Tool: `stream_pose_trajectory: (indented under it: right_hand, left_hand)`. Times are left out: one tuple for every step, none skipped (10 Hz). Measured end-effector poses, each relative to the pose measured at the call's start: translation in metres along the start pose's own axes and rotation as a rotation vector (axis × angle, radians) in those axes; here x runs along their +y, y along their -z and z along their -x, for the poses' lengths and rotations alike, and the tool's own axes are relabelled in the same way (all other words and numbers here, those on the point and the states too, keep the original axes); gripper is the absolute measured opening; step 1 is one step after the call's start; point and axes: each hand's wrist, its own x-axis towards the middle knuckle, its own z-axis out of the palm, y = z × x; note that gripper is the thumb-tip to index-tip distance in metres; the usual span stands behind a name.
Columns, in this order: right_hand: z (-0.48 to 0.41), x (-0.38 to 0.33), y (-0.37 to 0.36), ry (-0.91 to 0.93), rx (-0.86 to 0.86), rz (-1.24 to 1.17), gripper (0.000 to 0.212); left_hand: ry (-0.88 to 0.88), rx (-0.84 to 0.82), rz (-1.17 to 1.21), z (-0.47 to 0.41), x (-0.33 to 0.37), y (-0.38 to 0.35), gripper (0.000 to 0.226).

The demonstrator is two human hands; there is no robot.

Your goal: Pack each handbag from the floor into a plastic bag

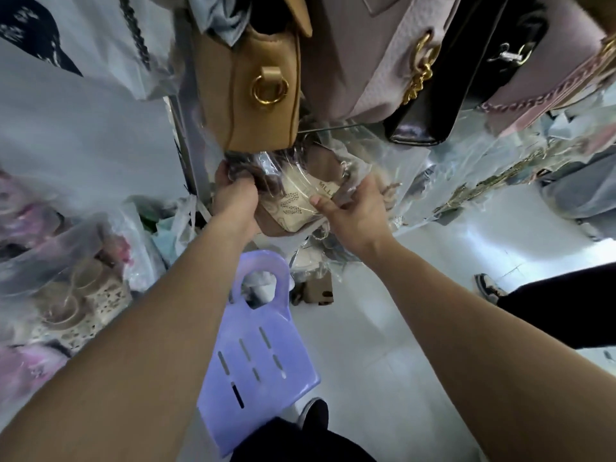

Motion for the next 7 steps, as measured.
stream_pose_trajectory:
  right_hand:
    - [-0.01, 0.0, -0.006, -0.025, -0.027, -0.017, 0.057]
    - [-0.015, 0.0, -0.017, -0.009, -0.078, 0.016, 0.054]
    - [-0.016, 0.0, -0.024, -0.037, -0.103, -0.011, 0.062]
    - [-0.016, 0.001, -0.018, -0.058, -0.14, -0.029, 0.065]
    - [-0.013, 0.005, -0.009, -0.046, -0.189, -0.057, 0.059]
    - [0.001, 0.0, 0.002, -0.022, -0.243, 0.026, 0.051]
    - [0.011, -0.004, 0.022, -0.002, -0.274, 0.018, 0.07]
  left_hand:
    - [-0.032, -0.011, 0.01, -0.006, 0.005, -0.007, 0.048]
    - [-0.113, 0.041, -0.097, -0.009, 0.002, -0.008, 0.047]
    - [-0.181, 0.099, -0.179, -0.017, -0.006, -0.006, 0.046]
    - [-0.116, 0.084, -0.186, -0.012, -0.004, 0.006, 0.045]
    - [-0.061, 0.118, -0.194, -0.002, -0.004, 0.017, 0.053]
    - [-0.141, 0.116, -0.383, 0.024, 0.004, 0.028, 0.032]
    - [-0.249, 0.105, -0.56, 0.055, 0.013, 0.035, 0.028]
